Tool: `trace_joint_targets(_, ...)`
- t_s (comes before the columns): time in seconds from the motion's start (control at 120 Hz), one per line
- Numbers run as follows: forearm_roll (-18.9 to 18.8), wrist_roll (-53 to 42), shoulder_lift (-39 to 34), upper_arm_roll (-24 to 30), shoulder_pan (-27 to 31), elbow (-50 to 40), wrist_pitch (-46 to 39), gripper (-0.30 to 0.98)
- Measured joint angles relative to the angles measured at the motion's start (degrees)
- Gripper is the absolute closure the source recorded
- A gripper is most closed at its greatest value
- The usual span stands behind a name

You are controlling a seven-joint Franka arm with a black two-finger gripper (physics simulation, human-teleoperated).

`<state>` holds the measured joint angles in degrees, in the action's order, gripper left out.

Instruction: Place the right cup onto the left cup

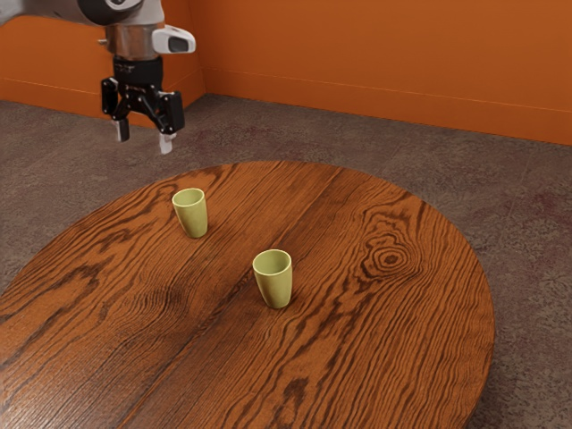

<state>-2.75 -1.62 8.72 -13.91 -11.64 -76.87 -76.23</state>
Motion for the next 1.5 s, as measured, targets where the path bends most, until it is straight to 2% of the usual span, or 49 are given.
trace_joint_targets(0.142,0.78,-0.08,1.08,0.29,-0.20,0.26,-2.34,0.00)
trace_joint_targets(0.508,1.16,0.18,13.78,2.75,0.50,8.06,-10.15,0.00)
trace_joint_targets(0.8,1.62,0.79,14.40,4.14,0.48,-0.99,-17.74,0.00)
trace_joint_targets(1.108,3.91,1.41,14.36,7.10,0.55,-10.24,-25.99,0.00)
trace_joint_targets(1.5,6.45,2.01,15.47,7.60,0.55,-13.47,-31.50,0.00)
